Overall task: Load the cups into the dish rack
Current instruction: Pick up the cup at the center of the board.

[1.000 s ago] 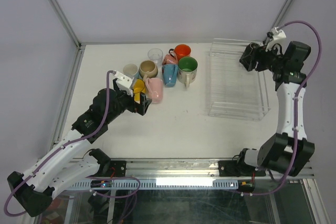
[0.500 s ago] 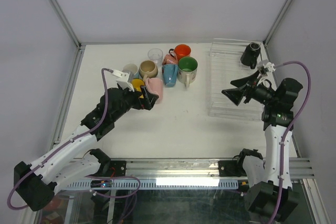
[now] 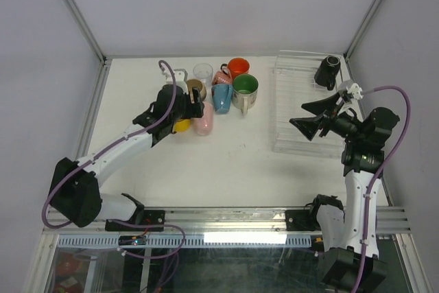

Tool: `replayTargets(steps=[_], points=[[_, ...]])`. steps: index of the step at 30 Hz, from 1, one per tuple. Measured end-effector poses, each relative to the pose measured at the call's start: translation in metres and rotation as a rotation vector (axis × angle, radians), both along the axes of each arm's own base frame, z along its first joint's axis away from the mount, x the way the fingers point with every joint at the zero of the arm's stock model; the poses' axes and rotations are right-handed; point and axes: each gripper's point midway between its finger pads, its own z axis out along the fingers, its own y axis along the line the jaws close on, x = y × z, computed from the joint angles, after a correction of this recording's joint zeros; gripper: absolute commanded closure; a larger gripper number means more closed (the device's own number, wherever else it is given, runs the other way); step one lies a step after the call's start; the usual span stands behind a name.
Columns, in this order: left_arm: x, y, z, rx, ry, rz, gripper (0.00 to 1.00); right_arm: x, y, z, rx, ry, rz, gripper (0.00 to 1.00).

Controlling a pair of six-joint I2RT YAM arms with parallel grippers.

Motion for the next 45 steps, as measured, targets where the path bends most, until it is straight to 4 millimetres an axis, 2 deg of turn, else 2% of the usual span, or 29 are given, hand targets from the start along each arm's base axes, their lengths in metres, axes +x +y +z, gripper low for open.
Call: replayTargets(steps=[5,9,18,23,27,37,45], points=[[0.034,0.008,-0.005,0.054,0.032,0.024,0.42,0.000,0.001,0.000,0.000,0.000,0.002,0.22],[0.047,0.013,-0.021,0.087,0.077,0.024,0.49,0.000,0.001,0.000,0.000,0.000,0.003,0.21],[0.048,0.001,-0.061,0.109,0.193,-0.044,0.57,-0.001,0.002,0.000,0.000,0.000,0.008,0.21],[0.049,-0.003,-0.075,0.116,0.233,-0.060,0.57,-0.001,0.002,0.000,-0.001,-0.001,0.008,0.21],[0.050,-0.003,-0.079,0.114,0.245,-0.064,0.63,-0.001,0.002,0.000,-0.002,-0.002,0.009,0.21],[0.048,-0.008,-0.081,0.100,0.260,-0.087,1.00,-0.001,0.004,0.000,-0.005,-0.007,0.018,0.21],[0.040,-0.016,-0.081,0.068,0.280,-0.147,1.00,-0.002,0.005,-0.001,-0.008,-0.009,0.021,0.21]])
